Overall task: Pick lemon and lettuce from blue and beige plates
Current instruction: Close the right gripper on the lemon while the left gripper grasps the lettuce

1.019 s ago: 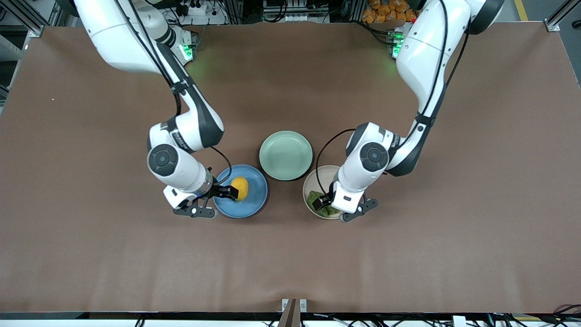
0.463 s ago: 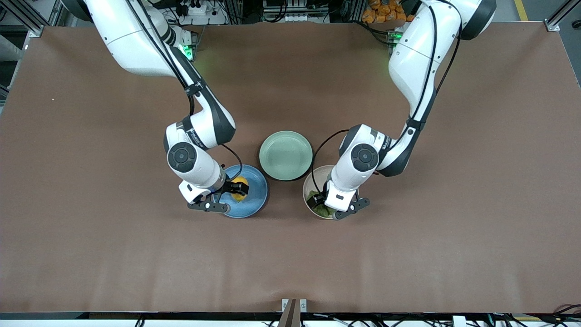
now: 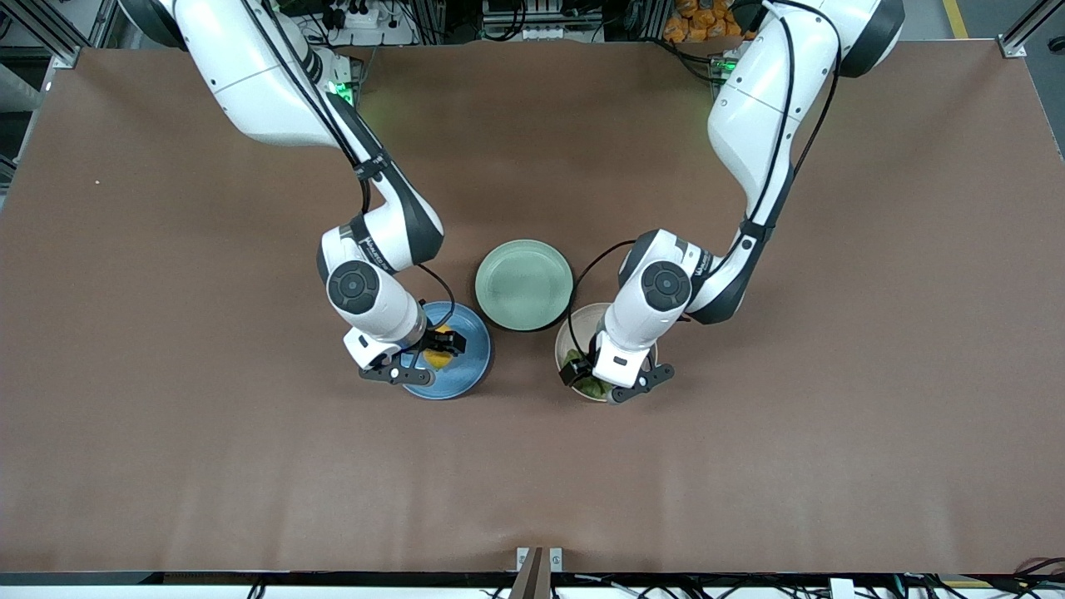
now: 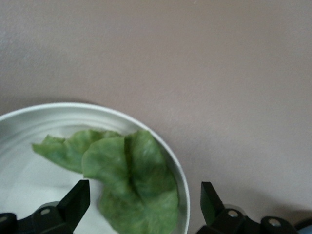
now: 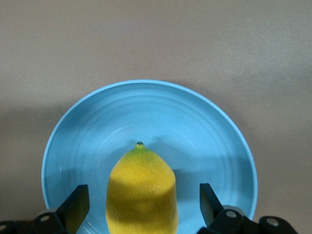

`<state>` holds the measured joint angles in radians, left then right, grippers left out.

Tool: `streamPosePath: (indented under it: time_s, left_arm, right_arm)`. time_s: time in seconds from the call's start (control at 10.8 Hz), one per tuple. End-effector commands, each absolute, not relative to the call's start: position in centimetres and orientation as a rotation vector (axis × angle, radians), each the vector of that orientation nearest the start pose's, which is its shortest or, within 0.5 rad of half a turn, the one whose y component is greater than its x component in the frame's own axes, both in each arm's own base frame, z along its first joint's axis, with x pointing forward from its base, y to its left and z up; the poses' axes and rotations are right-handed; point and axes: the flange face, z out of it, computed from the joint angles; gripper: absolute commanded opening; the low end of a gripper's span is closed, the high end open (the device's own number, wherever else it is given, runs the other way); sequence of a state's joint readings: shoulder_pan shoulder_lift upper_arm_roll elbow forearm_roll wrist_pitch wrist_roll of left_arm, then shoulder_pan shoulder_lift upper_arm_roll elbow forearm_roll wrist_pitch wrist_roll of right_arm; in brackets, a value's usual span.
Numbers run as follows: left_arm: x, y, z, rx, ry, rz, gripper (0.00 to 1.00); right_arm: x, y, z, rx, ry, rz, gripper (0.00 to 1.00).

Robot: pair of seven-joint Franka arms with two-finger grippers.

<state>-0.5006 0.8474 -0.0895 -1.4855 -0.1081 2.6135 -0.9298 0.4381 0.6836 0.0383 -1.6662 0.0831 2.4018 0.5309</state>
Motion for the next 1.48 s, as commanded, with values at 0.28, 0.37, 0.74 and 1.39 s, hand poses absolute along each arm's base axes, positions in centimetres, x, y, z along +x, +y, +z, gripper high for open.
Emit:
streamPosePath:
  time_s: [0.28,0.37,0.74,1.39]
  left_arm:
    - [62.4,-40.4,19.5,-3.321,-0.714,-0.289,0.0]
    - [62.3,-40.5,19.6,-3.321,-0.709,-0.285,0.0]
    - [62.5,-39.6,20.7,-3.297,-0.704,-0.249,0.0]
    - [63.1,-37.9,25.9,-3.238,-0.682,-0.185,0.0]
  right_arm:
    - [60.6,31.2,19.3,-3.061,0.191,-0.068,1.0]
    - [60.3,31.6,19.3,-3.062,0.182,-0.065,0.95]
    - [60.2,32.1,19.5,-3.057,0.224,-0.07,0.57]
    - [61.9,31.6,23.9,-3.096,0.274,0.042,0.36]
